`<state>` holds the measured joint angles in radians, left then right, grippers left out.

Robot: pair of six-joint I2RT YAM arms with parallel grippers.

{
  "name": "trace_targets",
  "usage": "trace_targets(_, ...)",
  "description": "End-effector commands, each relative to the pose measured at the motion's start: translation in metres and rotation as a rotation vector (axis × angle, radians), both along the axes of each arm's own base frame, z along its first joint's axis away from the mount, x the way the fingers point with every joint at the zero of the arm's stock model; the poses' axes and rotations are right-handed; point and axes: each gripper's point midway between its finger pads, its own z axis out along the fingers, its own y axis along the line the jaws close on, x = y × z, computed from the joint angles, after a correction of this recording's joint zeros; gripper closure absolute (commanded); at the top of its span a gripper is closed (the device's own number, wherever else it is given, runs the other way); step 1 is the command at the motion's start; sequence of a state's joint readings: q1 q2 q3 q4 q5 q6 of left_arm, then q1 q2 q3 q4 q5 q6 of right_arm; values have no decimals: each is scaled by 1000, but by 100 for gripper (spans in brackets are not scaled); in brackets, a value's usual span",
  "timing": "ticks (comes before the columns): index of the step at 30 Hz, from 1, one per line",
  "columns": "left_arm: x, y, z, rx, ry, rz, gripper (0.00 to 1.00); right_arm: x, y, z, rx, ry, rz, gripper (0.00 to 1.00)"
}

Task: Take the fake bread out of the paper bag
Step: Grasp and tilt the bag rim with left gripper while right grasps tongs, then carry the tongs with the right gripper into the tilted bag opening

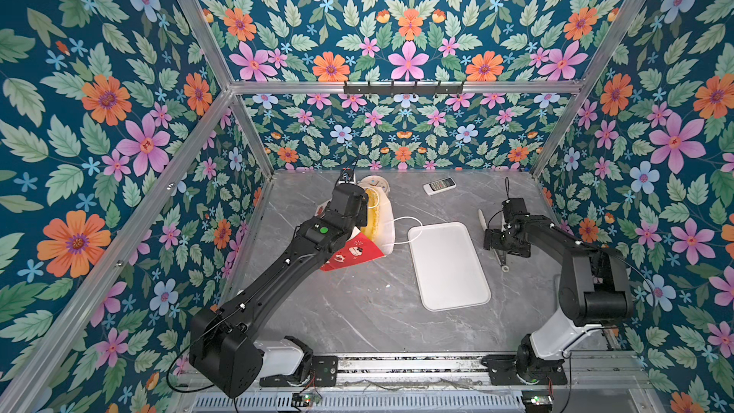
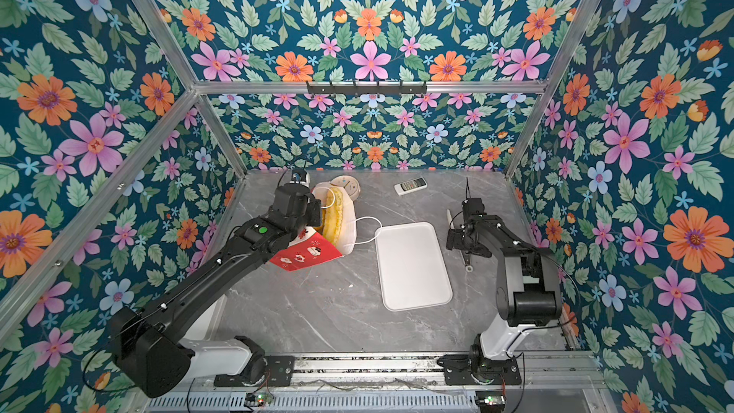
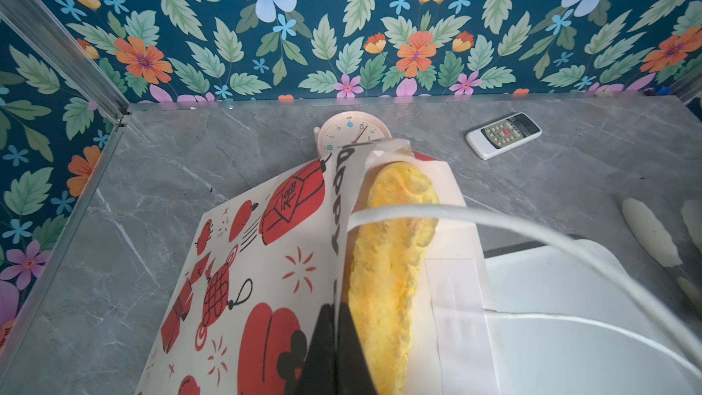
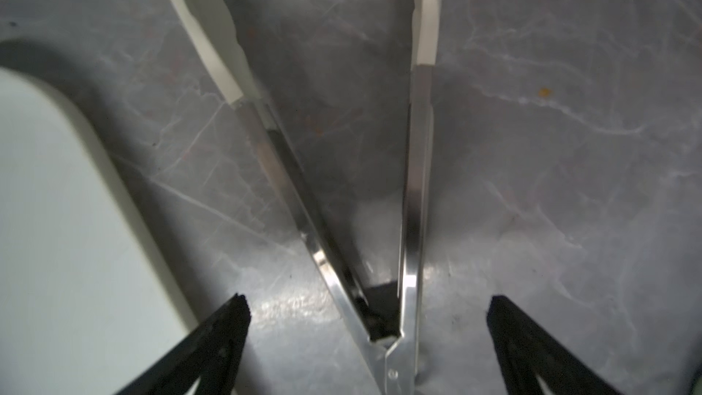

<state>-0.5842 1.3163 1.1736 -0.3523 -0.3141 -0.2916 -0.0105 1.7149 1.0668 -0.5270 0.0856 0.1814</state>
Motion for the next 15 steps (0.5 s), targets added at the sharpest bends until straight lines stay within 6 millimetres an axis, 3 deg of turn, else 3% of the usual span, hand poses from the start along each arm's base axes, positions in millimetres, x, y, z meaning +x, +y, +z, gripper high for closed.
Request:
trace_targets(1,2,-11,9,-80,-34,-28,100,1,-4,-8,-31,51,27,1)
trace_targets(6,-2,-13,1,-103,-22,-40,100,13,-7,-20,-57,92,46,3)
trace_targets(10,-5,-13,-3,-111,-15,-46,100,19,-8,-28,-58,103,53,11)
trace_targets(13,-6,-14,-4,-119,-13,-54,100,17,-10,-34,-62,128,43,29)
trace_targets(15,-7,-15,-4,-123,-12,-60,100,15,-8,-33,-49,118,33,49)
